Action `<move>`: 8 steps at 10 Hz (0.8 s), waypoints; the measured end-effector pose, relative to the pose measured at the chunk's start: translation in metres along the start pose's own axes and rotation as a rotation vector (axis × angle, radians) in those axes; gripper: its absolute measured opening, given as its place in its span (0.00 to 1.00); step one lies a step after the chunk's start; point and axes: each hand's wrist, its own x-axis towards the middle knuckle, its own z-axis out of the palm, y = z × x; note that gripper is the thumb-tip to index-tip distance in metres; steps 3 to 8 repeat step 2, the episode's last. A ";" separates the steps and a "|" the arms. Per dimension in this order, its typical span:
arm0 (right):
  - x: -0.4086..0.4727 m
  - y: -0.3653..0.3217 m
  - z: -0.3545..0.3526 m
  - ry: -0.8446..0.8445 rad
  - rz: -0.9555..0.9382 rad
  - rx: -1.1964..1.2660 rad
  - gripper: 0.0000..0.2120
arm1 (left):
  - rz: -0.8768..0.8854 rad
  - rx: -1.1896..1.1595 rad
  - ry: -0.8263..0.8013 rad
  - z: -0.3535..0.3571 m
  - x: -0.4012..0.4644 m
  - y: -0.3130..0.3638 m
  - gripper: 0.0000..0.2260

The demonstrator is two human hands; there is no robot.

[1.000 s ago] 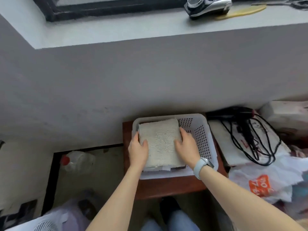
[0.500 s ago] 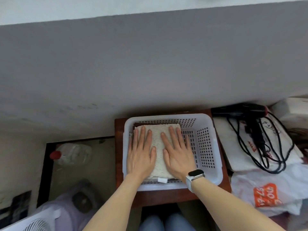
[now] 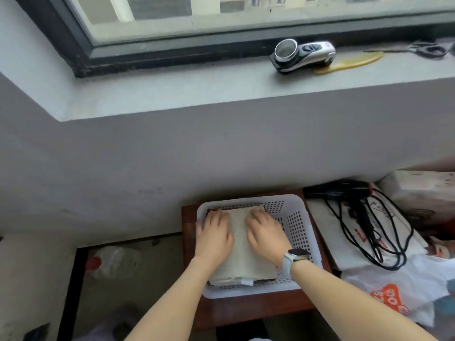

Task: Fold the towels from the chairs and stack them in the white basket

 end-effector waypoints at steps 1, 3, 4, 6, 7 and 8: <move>0.002 -0.016 -0.044 0.095 0.007 0.150 0.17 | 0.034 -0.051 0.226 -0.045 0.007 0.005 0.18; -0.003 -0.032 -0.099 0.299 0.003 0.440 0.15 | 0.198 -0.043 0.525 -0.092 0.018 0.014 0.16; -0.003 -0.032 -0.099 0.299 0.003 0.440 0.15 | 0.198 -0.043 0.525 -0.092 0.018 0.014 0.16; -0.003 -0.032 -0.099 0.299 0.003 0.440 0.15 | 0.198 -0.043 0.525 -0.092 0.018 0.014 0.16; -0.003 -0.032 -0.099 0.299 0.003 0.440 0.15 | 0.198 -0.043 0.525 -0.092 0.018 0.014 0.16; -0.003 -0.032 -0.099 0.299 0.003 0.440 0.15 | 0.198 -0.043 0.525 -0.092 0.018 0.014 0.16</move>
